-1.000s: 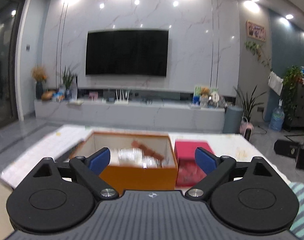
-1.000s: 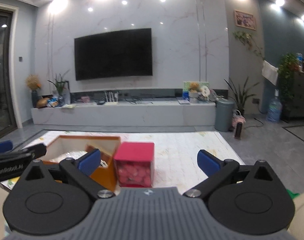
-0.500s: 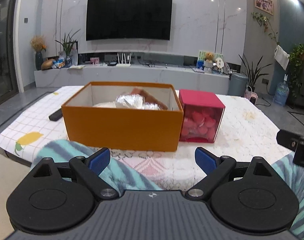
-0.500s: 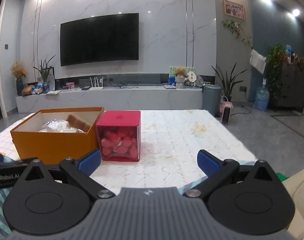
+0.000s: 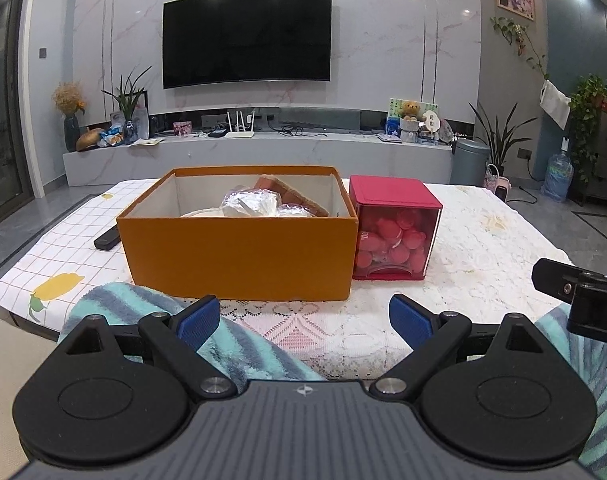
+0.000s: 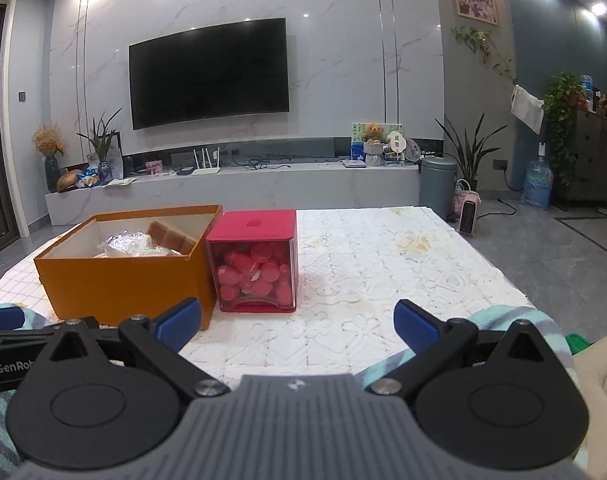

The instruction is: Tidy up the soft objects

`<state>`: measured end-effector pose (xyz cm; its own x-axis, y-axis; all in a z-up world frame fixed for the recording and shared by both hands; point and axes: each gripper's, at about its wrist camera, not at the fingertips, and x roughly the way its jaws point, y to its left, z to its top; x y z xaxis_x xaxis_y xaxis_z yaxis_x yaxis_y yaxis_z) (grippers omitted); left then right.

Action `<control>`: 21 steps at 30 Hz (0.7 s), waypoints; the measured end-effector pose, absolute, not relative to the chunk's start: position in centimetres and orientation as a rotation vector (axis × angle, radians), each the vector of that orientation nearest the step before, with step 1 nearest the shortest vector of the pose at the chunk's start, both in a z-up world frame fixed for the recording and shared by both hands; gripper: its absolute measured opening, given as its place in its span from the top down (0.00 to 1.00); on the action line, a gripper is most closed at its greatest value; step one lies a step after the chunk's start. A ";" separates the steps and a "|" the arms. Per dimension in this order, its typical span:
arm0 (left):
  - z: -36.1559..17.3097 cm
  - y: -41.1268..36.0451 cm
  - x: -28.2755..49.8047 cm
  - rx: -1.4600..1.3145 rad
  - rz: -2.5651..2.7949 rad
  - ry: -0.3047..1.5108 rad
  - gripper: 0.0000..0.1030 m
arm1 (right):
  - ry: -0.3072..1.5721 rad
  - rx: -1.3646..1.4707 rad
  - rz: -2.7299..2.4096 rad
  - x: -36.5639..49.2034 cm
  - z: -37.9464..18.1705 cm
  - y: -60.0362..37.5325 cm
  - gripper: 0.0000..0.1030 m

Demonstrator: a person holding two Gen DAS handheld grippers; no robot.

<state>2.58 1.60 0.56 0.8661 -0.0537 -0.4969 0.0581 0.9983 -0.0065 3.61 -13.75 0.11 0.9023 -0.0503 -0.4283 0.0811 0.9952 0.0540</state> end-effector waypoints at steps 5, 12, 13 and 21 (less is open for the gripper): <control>0.6 1.3 2.5 0.014 -0.068 0.522 0.00 | 0.452 0.079 -0.064 3.7 0.0 -14.0 0.03; 0.8 1.3 2.4 0.017 -0.068 0.513 0.00 | 0.447 0.065 -0.061 3.7 0.0 -13.7 0.03; 0.8 1.3 2.5 0.018 -0.067 0.513 0.00 | 0.446 0.062 -0.059 3.7 0.0 -13.7 0.03; 0.8 1.3 2.6 0.018 -0.065 0.512 0.00 | 0.449 0.064 -0.059 3.7 0.0 -13.7 0.03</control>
